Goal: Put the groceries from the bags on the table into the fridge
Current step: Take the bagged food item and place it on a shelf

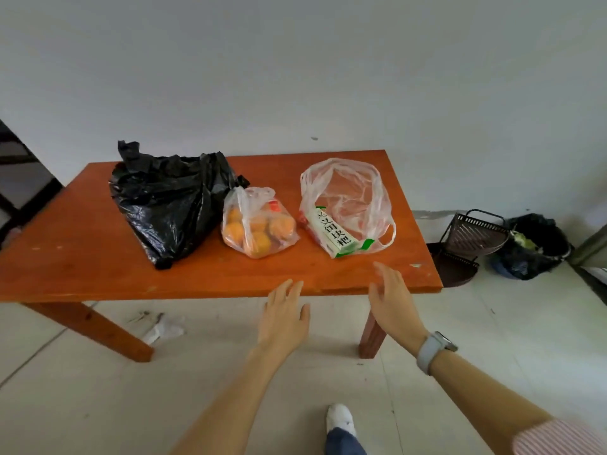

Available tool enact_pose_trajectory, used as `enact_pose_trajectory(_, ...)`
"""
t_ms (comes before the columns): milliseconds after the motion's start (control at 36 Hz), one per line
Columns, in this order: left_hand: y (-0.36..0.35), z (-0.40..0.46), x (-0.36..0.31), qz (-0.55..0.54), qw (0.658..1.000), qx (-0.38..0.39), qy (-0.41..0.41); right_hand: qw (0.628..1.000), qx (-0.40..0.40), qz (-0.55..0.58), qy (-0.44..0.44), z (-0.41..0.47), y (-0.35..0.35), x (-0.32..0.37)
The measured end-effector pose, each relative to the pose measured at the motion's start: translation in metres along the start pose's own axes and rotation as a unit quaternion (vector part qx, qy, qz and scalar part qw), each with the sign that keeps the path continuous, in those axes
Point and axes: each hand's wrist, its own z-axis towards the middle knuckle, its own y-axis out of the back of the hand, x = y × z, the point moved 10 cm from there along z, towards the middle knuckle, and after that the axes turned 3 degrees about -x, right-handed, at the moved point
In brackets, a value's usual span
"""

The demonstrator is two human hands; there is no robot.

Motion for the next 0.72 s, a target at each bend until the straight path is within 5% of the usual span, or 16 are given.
enact_pose_trajectory(333,-0.099,0.165,0.011,0.085,0.985,0.145,-0.03,0.981,0.138,-0.138,0.017,0.21,-0.115,-0.029)
enact_pose_trajectory(472,-0.117,0.169,0.031,0.153,0.976,0.14,-0.065,0.958,0.192,-0.2,-0.073,0.226,-0.146,-0.057)
enact_pose_trajectory(722,-0.116,0.169,0.033,0.153,0.975,0.136,-0.081,0.94,0.209,-0.251,-0.098,0.222,-0.152,-0.047)
